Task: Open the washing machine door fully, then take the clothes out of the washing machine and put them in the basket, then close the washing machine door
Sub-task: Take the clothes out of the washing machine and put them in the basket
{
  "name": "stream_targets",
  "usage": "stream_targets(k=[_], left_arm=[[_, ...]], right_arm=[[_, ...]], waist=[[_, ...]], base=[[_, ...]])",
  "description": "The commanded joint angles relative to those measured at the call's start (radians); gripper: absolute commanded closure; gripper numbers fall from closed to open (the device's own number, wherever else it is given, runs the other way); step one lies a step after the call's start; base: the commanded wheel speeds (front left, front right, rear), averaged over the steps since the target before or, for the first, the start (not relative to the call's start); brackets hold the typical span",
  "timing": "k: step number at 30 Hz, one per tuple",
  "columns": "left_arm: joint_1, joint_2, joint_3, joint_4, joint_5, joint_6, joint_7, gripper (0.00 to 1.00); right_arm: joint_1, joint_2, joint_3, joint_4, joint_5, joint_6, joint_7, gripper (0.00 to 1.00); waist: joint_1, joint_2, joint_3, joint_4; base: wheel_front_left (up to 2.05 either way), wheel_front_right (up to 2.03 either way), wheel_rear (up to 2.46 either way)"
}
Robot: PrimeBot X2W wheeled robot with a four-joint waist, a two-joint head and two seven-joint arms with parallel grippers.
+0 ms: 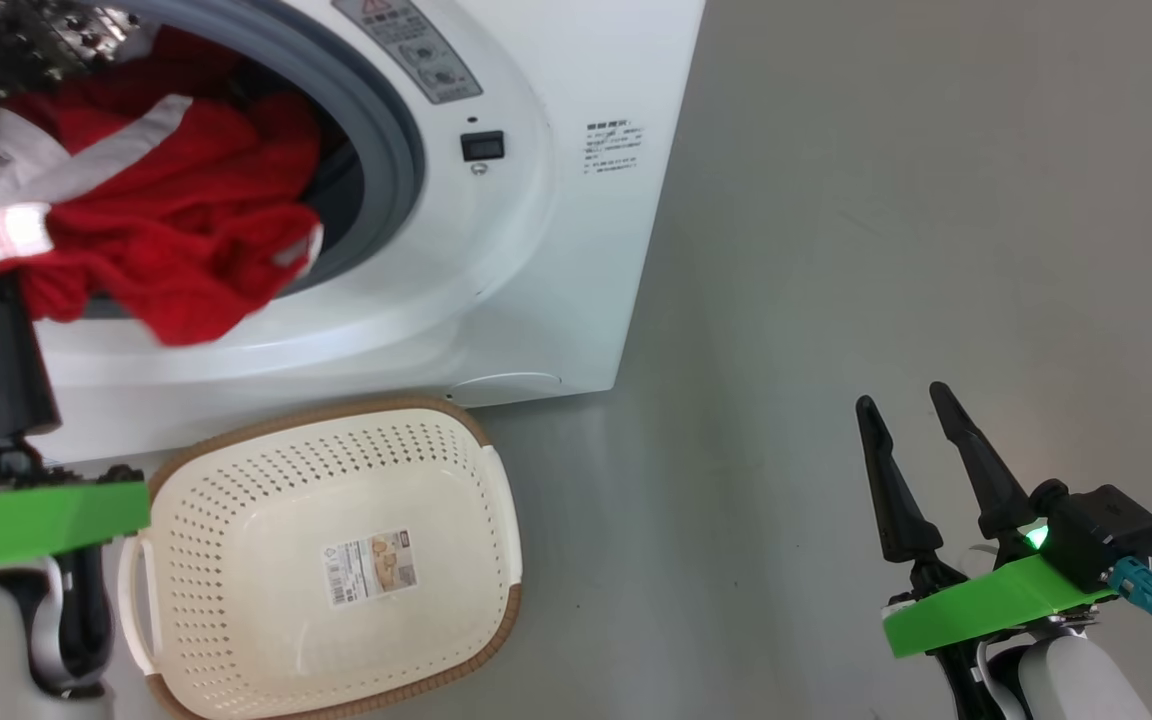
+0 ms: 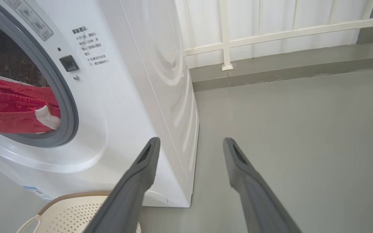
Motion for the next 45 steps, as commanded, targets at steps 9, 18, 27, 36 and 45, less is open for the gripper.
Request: stream_targets(k=[9, 18, 27, 36, 45], left_arm=[[0.078, -0.011, 0.03, -0.208, 0.001, 0.001, -0.005, 1.0], [0.113, -0.016, 0.001, -0.03, 0.009, 0.001, -0.005, 1.0], [0.098, 0.001, -0.042, 0.182, 0.014, 0.001, -0.005, 1.0], [-0.001, 0.041, -0.105, 0.362, 0.015, 0.001, -0.005, 1.0], [-0.112, 0.083, -0.145, 0.51, 0.008, 0.001, -0.005, 0.96]], right_arm=[[0.021, -0.002, 0.013, -0.023, 0.005, 0.007, -0.006, 0.0], [0.013, -0.002, 0.03, -0.02, 0.007, 0.007, -0.006, 0.0], [-0.004, -0.002, 0.037, -0.029, 0.013, 0.007, -0.006, 0.0], [-0.038, -0.002, 0.043, -0.043, 0.017, 0.007, -0.006, 0.0], [-0.07, -0.002, 0.045, -0.063, 0.021, 0.007, -0.006, 0.0]], waist=[[0.0, 0.0, -0.01, 0.011], [0.0, 0.0, 0.002, -0.003], [0.0, 0.0, 0.057, -0.008], [0.0, 0.0, 0.155, -0.018], [0.0, 0.0, 0.249, -0.044]], base=[[0.0, 0.0, 0.0], [0.0, 0.0, 0.0], [0.0, 0.0, 0.0], [0.0, 0.0, 0.0], [0.0, 0.0, 0.0]])
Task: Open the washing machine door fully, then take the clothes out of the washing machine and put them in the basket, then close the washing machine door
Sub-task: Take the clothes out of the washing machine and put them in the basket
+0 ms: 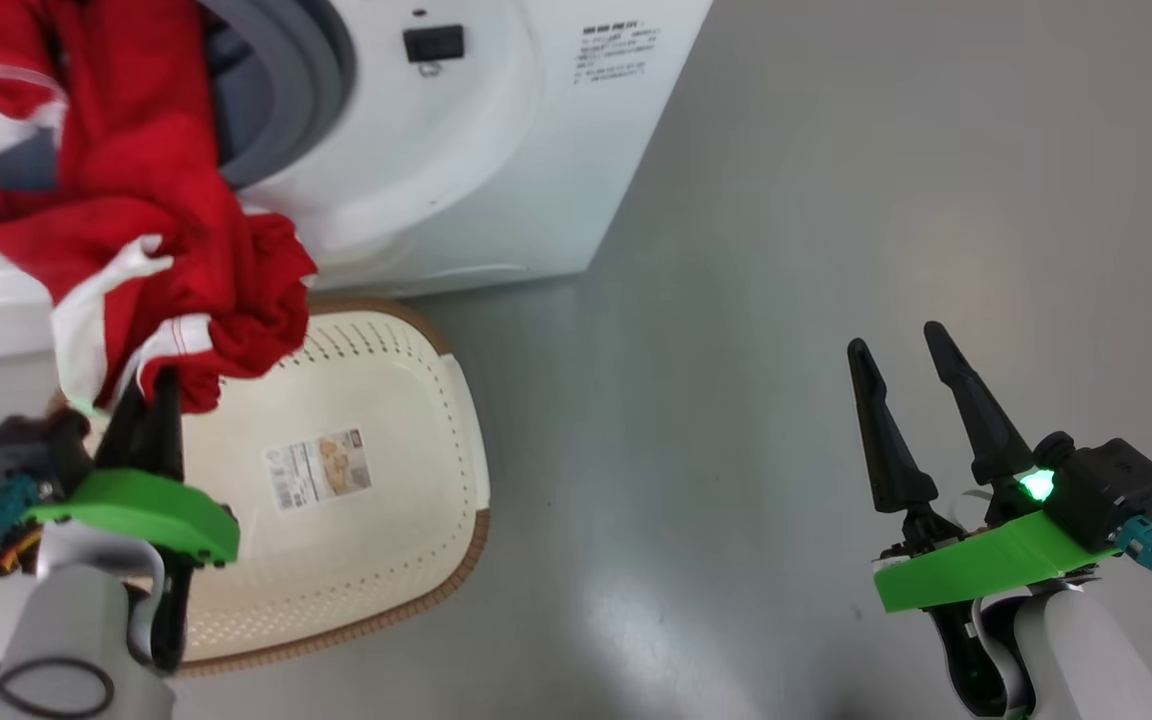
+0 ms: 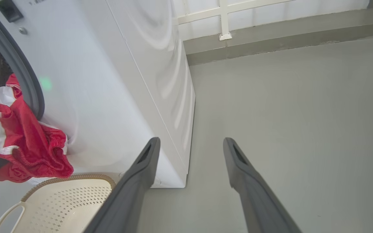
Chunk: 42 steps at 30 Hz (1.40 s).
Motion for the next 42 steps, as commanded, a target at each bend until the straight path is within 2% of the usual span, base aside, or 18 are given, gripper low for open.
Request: stream_targets(k=[1, 10, 12, 14, 16, 28, 42], left_arm=[[-0.012, 0.039, 0.022, -0.005, -0.001, 0.001, -0.005, 0.95], [-0.109, 0.073, -0.007, 0.096, -0.02, 0.001, -0.005, 0.62], [-0.121, 0.074, -0.01, 0.101, -0.026, 0.001, -0.005, 0.44], [-0.122, 0.072, -0.01, 0.097, -0.028, 0.001, -0.005, 0.17], [-0.118, 0.07, -0.005, 0.089, -0.032, 0.001, -0.005, 0.0], [-0.049, 0.031, 0.022, -0.012, -0.047, 0.001, -0.005, 0.0], [0.106, -0.014, 0.062, -0.267, -0.044, 0.001, -0.005, 0.0]], right_arm=[[-0.004, -0.002, 0.028, -0.025, 0.011, 0.007, -0.006, 0.0], [-0.034, -0.002, 0.03, -0.033, 0.017, 0.007, -0.006, 0.0], [-0.04, -0.002, 0.03, -0.032, 0.018, 0.007, -0.006, 0.0], [-0.044, -0.002, 0.028, -0.03, 0.018, 0.007, -0.006, 0.0], [-0.046, -0.002, 0.026, -0.029, 0.017, 0.007, -0.006, 0.0], [-0.04, -0.002, 0.017, -0.017, 0.003, 0.007, -0.006, 0.0], [-0.012, -0.002, 0.016, -0.003, -0.019, 0.007, -0.006, 0.0]], waist=[[0.0, 0.0, 0.036, -0.017], [0.0, 0.0, 0.083, -0.022], [0.0, 0.0, 0.084, -0.02], [0.0, 0.0, 0.083, -0.017], [0.0, 0.0, 0.079, -0.014], [0.0, 0.0, 0.036, 0.022], [0.0, 0.0, -0.021, 0.055]], base=[[0.0, 0.0, 0.0], [0.0, 0.0, 0.0], [0.0, 0.0, 0.0], [0.0, 0.0, 0.0], [0.0, 0.0, 0.0], [0.0, 0.0, 0.0], [0.0, 0.0, 0.0]])
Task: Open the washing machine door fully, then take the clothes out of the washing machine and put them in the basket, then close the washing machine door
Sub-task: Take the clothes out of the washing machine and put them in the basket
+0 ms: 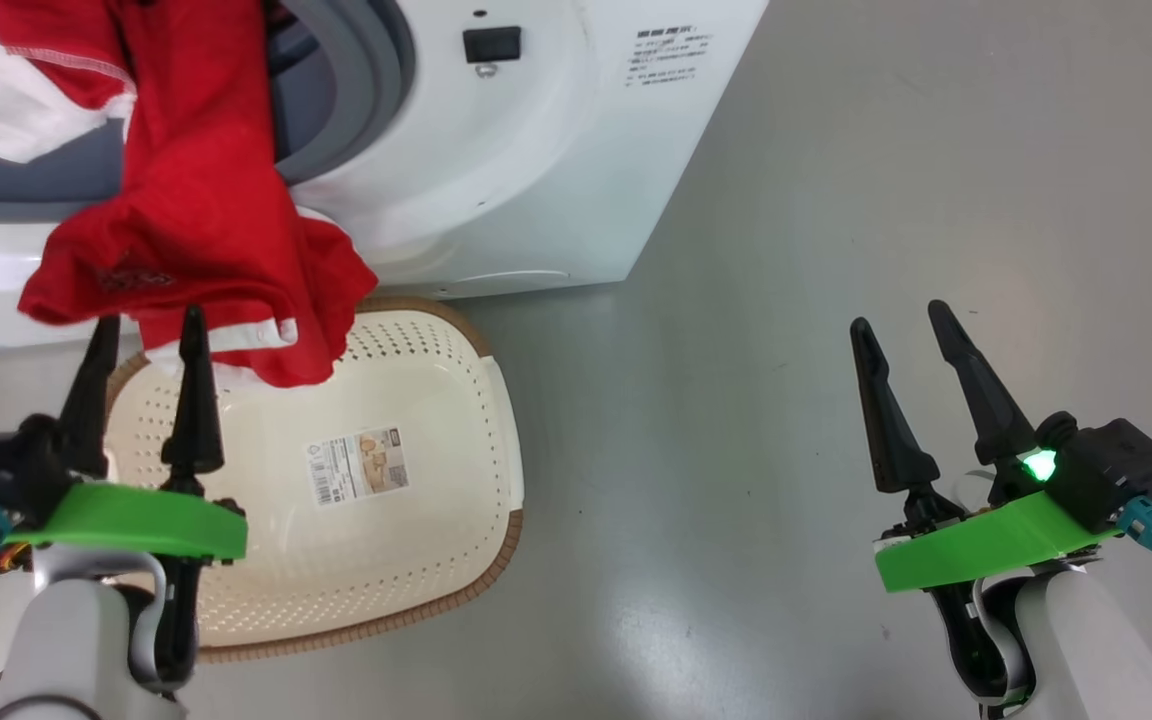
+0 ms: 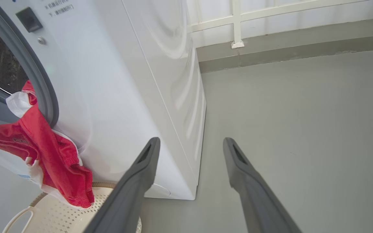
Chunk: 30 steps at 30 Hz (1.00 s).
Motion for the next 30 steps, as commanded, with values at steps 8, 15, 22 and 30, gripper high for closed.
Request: stream_targets(k=[8, 15, 22, 30], left_arm=[[0.137, 0.001, 0.052, -0.2, -0.008, 0.001, -0.005, 0.0], [0.242, -0.023, 0.051, -0.329, 0.006, 0.001, -0.005, 0.0], [0.279, -0.031, 0.05, -0.388, 0.006, 0.001, -0.005, 0.0], [0.271, -0.025, 0.041, -0.394, 0.009, 0.001, -0.005, 0.0]], right_arm=[[0.042, 0.0, 0.017, -0.014, -0.014, 0.007, -0.006, 0.0], [0.054, 0.0, 0.017, -0.016, -0.016, 0.007, -0.006, 0.0], [0.053, 0.0, 0.009, -0.02, -0.015, 0.007, -0.006, 0.0], [0.05, 0.0, 0.005, -0.022, -0.015, 0.007, -0.006, 0.0]], waist=[[0.0, 0.0, -0.029, 0.006], [0.0, 0.0, -0.041, -0.002], [0.0, 0.0, -0.035, -0.003], [0.0, 0.0, -0.032, -0.001]], base=[[0.0, 0.0, 0.0], [0.0, 0.0, 0.0], [0.0, 0.0, 0.0], [0.0, 0.0, 0.0]])
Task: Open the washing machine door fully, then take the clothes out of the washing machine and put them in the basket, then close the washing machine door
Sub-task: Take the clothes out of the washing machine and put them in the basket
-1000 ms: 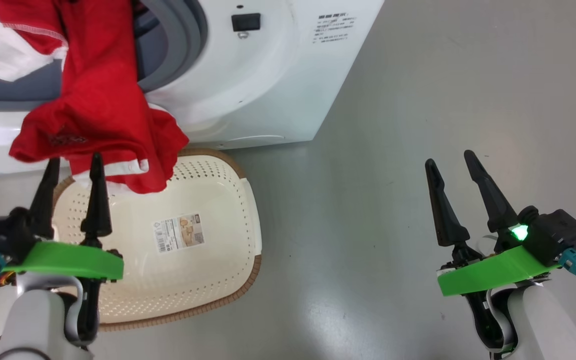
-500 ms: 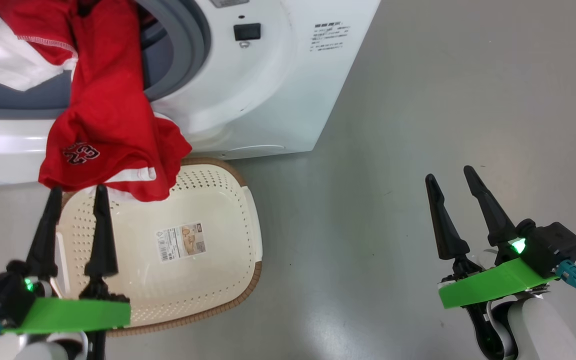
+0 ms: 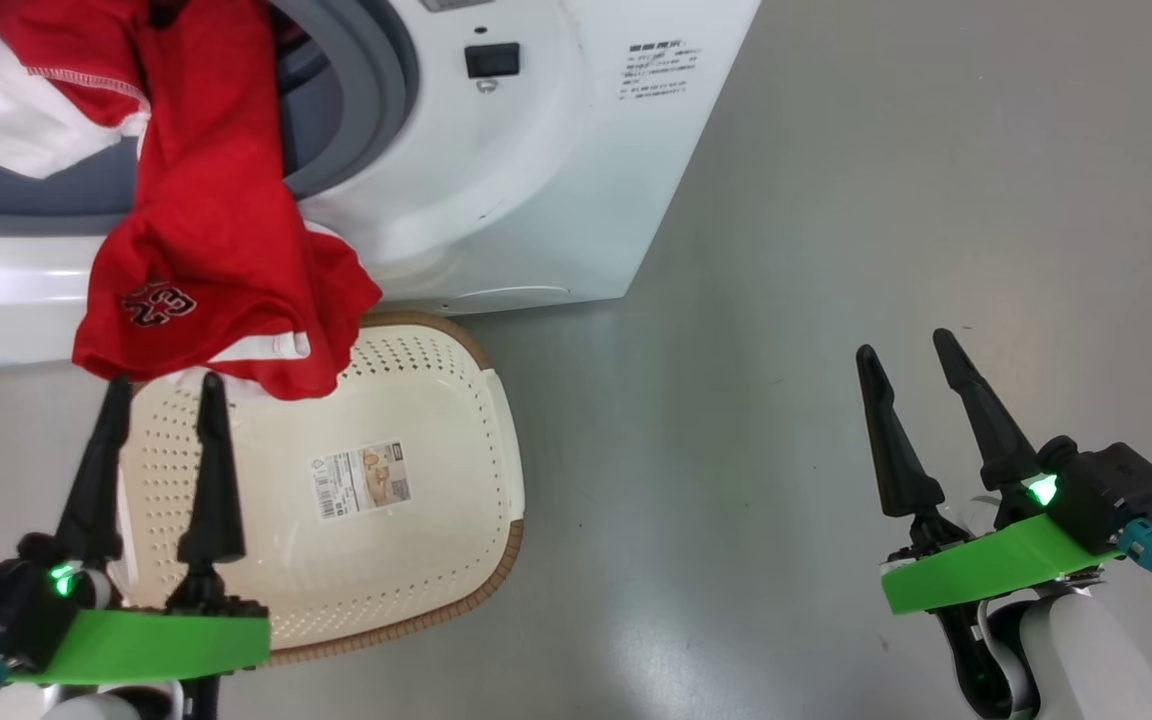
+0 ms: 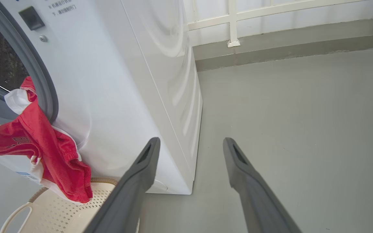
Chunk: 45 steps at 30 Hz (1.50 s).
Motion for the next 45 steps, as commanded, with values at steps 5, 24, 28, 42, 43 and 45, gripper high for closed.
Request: stream_targets(k=[5, 24, 28, 42, 43, 45], left_arm=[[-0.053, 0.05, -0.019, -0.004, -0.008, 0.001, -0.005, 0.0], [-0.687, 0.258, -0.338, 0.518, -0.188, 0.001, 0.063, 0.0], [-0.795, 0.269, -0.403, 0.644, -0.239, 0.001, 0.141, 0.0], [-0.975, 0.27, -0.6, 0.881, -0.37, 0.001, 0.28, 0.0], [-0.979, 0.271, -0.615, 0.888, -0.375, 0.001, 0.28, 0.0], [-0.985, 0.275, -0.646, 0.909, -0.38, 0.001, 0.284, 0.0]], right_arm=[[0.011, 0.0, 0.009, -0.028, -0.006, 0.007, -0.006, 0.0], [-0.008, 0.0, 0.022, -0.035, -0.007, 0.007, -0.006, 0.0], [-0.012, 0.0, 0.022, -0.037, -0.007, 0.007, -0.006, 0.0], [-0.013, 0.0, 0.032, -0.034, -0.001, 0.007, -0.006, 0.0], [-0.012, 0.0, 0.033, -0.034, 0.0, 0.007, -0.006, 0.0], [-0.012, 0.0, 0.036, -0.032, 0.001, 0.007, -0.006, 0.0]], waist=[[0.0, 0.0, 0.003, 0.01], [0.0, 0.0, 0.04, 0.008], [0.0, 0.0, 0.049, 0.002], [0.0, 0.0, 0.055, -0.016], [0.0, 0.0, 0.053, -0.017], [0.0, 0.0, 0.05, -0.02]], base=[[0.0, 0.0, 0.0], [0.0, 0.0, 0.0], [0.0, 0.0, 0.0], [0.0, 0.0, 0.0], [0.0, 0.0, 0.0], [0.0, 0.0, 0.0]])
